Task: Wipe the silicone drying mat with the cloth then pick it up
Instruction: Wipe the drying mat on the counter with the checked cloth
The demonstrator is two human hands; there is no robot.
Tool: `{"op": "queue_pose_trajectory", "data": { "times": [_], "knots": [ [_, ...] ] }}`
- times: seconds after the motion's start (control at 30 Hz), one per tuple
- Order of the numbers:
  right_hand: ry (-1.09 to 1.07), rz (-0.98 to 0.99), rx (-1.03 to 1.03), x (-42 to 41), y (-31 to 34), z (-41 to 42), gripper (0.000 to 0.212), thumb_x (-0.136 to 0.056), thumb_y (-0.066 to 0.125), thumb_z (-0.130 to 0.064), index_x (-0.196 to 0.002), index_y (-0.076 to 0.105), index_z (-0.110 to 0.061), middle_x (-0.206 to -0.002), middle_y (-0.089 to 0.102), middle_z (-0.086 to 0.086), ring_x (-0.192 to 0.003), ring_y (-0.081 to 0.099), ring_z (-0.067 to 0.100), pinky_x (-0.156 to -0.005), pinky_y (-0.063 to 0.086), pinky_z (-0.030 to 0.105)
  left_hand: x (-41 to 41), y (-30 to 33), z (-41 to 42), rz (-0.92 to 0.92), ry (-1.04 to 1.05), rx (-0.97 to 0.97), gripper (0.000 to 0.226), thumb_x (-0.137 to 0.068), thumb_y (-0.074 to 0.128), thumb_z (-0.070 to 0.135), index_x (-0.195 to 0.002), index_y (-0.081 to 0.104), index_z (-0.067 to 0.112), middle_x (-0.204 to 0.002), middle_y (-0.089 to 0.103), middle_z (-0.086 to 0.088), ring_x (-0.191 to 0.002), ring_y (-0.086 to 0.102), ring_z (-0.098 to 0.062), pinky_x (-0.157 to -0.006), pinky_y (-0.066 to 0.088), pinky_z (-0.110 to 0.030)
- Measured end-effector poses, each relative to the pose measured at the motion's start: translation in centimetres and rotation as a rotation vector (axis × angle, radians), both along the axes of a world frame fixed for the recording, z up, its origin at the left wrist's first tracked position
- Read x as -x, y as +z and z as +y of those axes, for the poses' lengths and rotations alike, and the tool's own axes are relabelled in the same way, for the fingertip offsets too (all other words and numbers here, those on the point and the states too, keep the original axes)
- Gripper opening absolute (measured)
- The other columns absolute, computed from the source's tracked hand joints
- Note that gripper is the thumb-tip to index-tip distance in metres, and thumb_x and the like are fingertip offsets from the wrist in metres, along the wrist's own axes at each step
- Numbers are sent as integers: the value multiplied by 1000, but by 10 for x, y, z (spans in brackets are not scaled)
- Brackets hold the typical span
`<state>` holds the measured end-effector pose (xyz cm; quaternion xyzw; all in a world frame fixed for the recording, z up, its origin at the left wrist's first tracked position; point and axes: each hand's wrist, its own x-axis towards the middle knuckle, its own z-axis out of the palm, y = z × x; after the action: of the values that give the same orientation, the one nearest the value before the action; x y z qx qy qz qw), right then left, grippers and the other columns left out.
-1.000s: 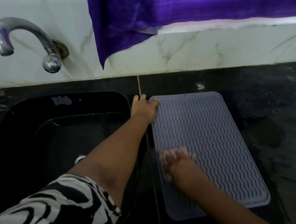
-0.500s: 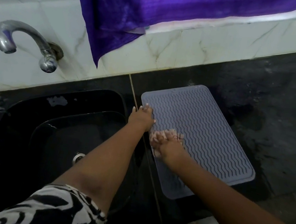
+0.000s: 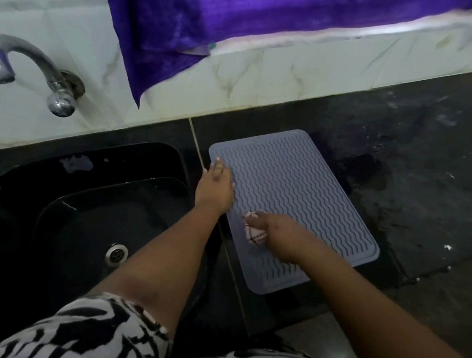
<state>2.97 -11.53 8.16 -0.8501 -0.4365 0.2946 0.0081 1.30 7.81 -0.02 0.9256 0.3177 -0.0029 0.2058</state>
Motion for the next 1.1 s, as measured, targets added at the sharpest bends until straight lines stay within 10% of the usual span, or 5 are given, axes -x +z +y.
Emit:
{"op": "queue_pose_trajectory", "data": {
  "times": [0.17,0.33,0.57,0.8,1.1],
  "knots": [
    [187,-178,291,41,-55,-22,65,-99,39,-33,-153,3,-30,-164,-7,1,-148,-10,39,-116,0,64,23,-15,-25,51,-179,-22,52,-102,38,33,-147,34,8,-157,26,-13,-146,23,-28,-118,18,-39],
    [300,-72,348,52,-45,-62,61,-97,45,-27,-152,19,-21,-160,15,13,-145,17,39,-117,20,53,11,0,-24,250,-203,-66,60,-104,31,37,-155,12,11,-163,5,-6,-150,7,-21,-121,3,-40],
    [-384,763,-365,-9,18,-111,36,-92,54,-16,-122,63,-34,-121,67,-7,-111,62,15,-99,49,36,29,17,-37,228,-37,-55,68,-102,28,47,-155,-6,22,-163,-6,-11,-149,-10,-29,-116,-11,-51],
    [-960,1687,-811,-47,2,-141,60,-53,90,-15,-108,72,2,-113,70,22,-101,68,37,-94,50,57,44,37,-67,-110,186,28,64,-97,48,37,-152,21,20,-137,51,-14,-133,36,-32,-107,37,-45],
    [-911,1099,-772,-94,13,-38,29,-92,54,-3,-119,62,-5,-109,71,18,-98,69,32,-85,56,51,23,44,-23,51,122,91,129,-65,71,70,-154,-3,15,-162,8,-7,-147,8,-32,-118,16,-48]
  ]
}}
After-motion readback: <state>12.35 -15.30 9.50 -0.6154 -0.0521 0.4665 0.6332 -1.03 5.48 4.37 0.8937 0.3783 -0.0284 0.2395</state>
